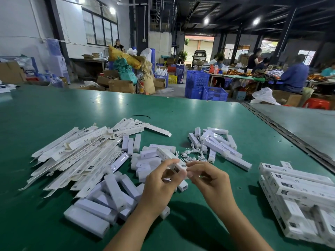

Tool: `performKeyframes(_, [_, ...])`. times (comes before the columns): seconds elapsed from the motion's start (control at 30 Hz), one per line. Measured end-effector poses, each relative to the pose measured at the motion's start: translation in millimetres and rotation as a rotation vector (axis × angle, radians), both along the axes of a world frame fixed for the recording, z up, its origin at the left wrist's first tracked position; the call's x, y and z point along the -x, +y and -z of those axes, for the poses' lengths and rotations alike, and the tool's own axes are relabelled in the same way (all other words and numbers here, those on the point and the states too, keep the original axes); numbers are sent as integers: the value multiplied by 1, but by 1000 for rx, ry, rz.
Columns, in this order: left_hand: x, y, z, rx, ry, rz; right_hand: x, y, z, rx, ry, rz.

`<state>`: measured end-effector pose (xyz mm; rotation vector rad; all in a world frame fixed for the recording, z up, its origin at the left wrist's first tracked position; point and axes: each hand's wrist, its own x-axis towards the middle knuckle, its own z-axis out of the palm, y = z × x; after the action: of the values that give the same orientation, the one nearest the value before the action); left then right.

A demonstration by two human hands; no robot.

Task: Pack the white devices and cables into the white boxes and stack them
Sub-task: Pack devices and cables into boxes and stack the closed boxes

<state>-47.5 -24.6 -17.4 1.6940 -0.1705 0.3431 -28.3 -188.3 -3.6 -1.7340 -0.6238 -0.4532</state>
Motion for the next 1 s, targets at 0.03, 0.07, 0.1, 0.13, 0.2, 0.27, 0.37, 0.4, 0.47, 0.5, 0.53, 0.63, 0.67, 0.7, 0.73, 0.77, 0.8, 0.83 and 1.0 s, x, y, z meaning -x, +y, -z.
performKeyframes(0.03, [1,0,0,-6,1,14,0,0,-1,-28,30,-22])
performKeyframes(0.07, [2,1,-1,-15,1,23,1,0,-2,-65,82,-46])
performKeyframes(0.1, [3,1,-1,-25,-2,27,0,-1,-4,-109,156,-74])
performKeyframes(0.13, [3,1,-1,-38,-8,28,-1,-1,-5,-150,237,-103])
performKeyframes(0.2, [4,1,-1,-58,-16,24,-4,-3,-7,-212,367,-176])
performKeyframes(0.27, [3,0,-2,-71,-16,15,-6,-4,-7,-246,417,-220])
performKeyframes(0.37, [2,3,0,-84,-20,-4,-6,0,-4,-236,403,-177])
performKeyframes(0.4, [2,5,1,-85,-23,-6,-5,1,-4,-222,398,-161])
performKeyframes(0.47, [0,6,2,-114,-23,-16,-4,3,-1,-208,431,-186])
performKeyframes(0.5, [-1,5,3,-144,-18,-20,-3,3,-1,-208,471,-214])
performKeyframes(0.53, [-2,5,5,-180,-18,-19,-2,3,-2,-213,523,-236])
performKeyframes(0.63, [-4,2,9,-304,-60,-15,-3,3,-4,-254,686,-241])
performKeyframes(0.67, [-4,1,9,-345,-81,-15,-3,4,-4,-262,733,-239])
performKeyframes(0.7, [-4,0,10,-385,-104,-13,-3,6,-4,-262,768,-248])
performKeyframes(0.73, [-4,0,10,-424,-128,-12,-3,8,-3,-251,784,-266])
performKeyframes(0.77, [-3,-1,11,-455,-151,-17,-2,11,-1,-237,783,-279])
performKeyframes(0.8, [-4,-2,11,-477,-168,-26,-1,14,2,-235,779,-280])
performKeyframes(0.83, [-4,-3,12,-497,-176,-37,0,17,4,-256,776,-280])
performKeyframes(1.0, [-6,-6,17,-571,-162,-103,-5,23,4,-582,768,-174])
